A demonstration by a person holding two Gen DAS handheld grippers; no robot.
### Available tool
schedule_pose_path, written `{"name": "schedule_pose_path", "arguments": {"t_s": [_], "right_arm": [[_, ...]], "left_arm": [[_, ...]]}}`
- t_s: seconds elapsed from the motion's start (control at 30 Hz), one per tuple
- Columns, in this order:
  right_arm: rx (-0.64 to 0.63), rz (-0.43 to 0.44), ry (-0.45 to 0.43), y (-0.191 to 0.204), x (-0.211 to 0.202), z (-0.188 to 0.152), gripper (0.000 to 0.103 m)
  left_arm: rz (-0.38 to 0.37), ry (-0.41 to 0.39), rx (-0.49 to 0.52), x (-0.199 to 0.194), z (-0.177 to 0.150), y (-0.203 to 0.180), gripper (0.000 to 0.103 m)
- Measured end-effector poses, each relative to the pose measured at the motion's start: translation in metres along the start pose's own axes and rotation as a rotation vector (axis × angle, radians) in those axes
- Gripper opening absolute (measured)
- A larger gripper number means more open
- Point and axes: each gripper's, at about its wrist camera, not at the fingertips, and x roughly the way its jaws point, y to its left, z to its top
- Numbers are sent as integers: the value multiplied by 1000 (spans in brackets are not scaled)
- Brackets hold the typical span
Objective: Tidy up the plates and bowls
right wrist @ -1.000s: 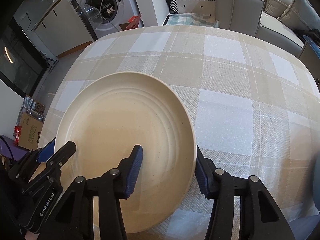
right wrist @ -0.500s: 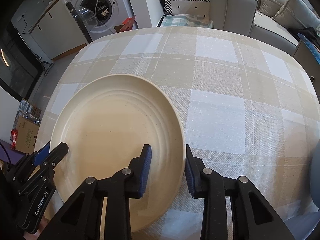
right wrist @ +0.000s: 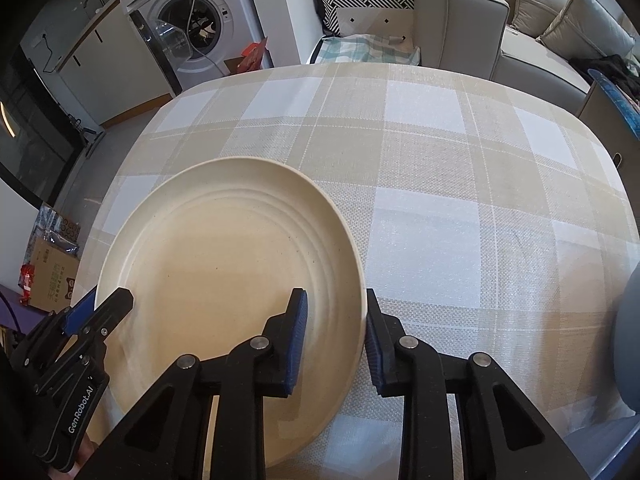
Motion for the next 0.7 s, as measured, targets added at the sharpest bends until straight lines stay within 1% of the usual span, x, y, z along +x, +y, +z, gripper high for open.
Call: {"name": "schedule_pose_path", "arguments": {"t_s": [0.3,0.7], "right_arm": [[-9,-1,-27,1,-14,-5,26],[-34,-11,-86,9,-60,-19,26]], "left_arm": [[0,-32,1,-16,0,-1,23],[-13,-92,-3,-54,-2,-1,23]]}}
